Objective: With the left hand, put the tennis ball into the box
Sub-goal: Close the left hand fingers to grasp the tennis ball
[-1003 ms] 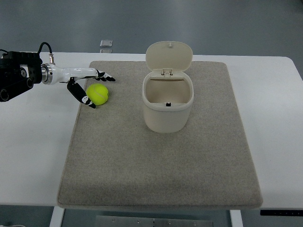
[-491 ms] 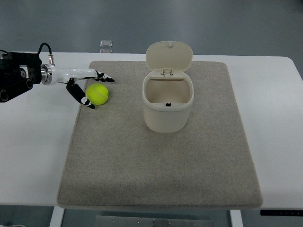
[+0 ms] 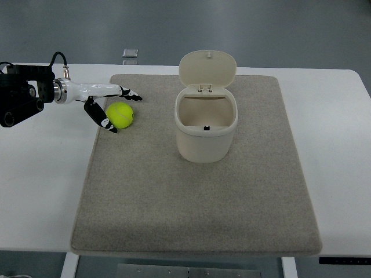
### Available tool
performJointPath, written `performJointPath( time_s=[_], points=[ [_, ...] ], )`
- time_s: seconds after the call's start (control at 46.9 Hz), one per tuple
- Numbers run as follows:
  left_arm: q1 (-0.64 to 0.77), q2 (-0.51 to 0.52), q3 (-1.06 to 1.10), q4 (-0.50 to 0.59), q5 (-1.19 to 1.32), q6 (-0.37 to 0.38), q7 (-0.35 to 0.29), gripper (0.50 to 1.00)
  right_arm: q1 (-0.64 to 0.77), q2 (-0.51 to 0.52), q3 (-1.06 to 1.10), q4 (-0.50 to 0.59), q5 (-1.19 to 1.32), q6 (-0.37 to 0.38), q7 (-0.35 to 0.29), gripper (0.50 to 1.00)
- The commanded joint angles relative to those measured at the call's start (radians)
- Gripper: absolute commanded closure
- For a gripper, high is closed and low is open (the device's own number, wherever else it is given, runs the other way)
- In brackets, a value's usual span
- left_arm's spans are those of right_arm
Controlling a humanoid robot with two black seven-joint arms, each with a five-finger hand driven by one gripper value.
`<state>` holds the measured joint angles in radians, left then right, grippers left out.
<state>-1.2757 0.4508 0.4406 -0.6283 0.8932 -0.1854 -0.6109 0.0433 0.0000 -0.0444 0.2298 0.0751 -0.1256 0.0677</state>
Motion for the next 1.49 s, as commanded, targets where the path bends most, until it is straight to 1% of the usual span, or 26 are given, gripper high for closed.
performJointPath(
  time_s=[0.0,0.363,0.768,0.939,1.003,1.067,1.109,1.152,1.237,1.301,1.323,1.387,1.451,1.472],
  points=[
    [0.002,-0.006,-0.002,0.001,-0.004,0.0,0.0,0.54,0.0,0.0,0.0,0.0,0.0,0.0,0.0,0.597],
    [-0.004,-0.009,0.003,0.002,0.019,0.014,0.0,0.54,0.0,0.0,0.0,0.0,0.0,0.0,0.0,0.599],
    [-0.002,-0.009,0.003,0.001,0.023,0.057,0.0,0.542,0.0,0.0,0.0,0.0,0.0,0.0,0.0,0.597],
    [-0.001,-0.006,0.004,0.001,0.038,0.067,0.0,0.574,0.0,0.0,0.0,0.0,0.0,0.0,0.0,0.599],
    [0.001,-0.003,0.004,0.001,0.047,0.078,0.0,0.613,0.0,0.0,0.0,0.0,0.0,0.0,0.0,0.597],
    [-0.001,-0.003,0.004,0.001,0.047,0.086,0.0,0.621,0.0,0.0,0.0,-0.001,0.0,0.0,0.0,0.597],
    [-0.001,-0.001,0.004,0.001,0.047,0.089,0.0,0.645,0.0,0.0,0.0,0.0,0.0,0.0,0.0,0.597],
    [0.001,-0.001,0.004,0.001,0.047,0.09,0.0,0.651,0.0,0.0,0.0,0.0,0.0,0.0,0.0,0.599],
    [0.001,-0.003,0.004,0.001,0.047,0.09,0.0,0.718,0.0,0.0,0.0,0.0,0.0,0.0,0.0,0.597],
    [0.006,-0.004,0.006,0.002,0.047,0.09,0.0,0.793,0.0,0.0,0.0,0.0,0.0,0.0,0.0,0.597],
    [0.01,-0.004,0.004,0.002,0.047,0.093,0.0,0.806,0.0,0.0,0.0,0.0,0.0,0.0,0.0,0.597],
    [0.016,-0.006,0.006,0.002,0.047,0.096,0.0,0.876,0.0,0.0,0.0,0.0,0.0,0.0,0.0,0.597],
    [0.019,-0.006,0.006,0.004,0.047,0.096,0.0,0.921,0.0,0.0,0.0,0.0,0.0,0.0,0.0,0.597],
    [0.019,-0.006,0.006,0.004,0.047,0.096,0.0,0.945,0.0,0.0,0.0,0.0,0.0,0.0,0.0,0.599]
  ],
)
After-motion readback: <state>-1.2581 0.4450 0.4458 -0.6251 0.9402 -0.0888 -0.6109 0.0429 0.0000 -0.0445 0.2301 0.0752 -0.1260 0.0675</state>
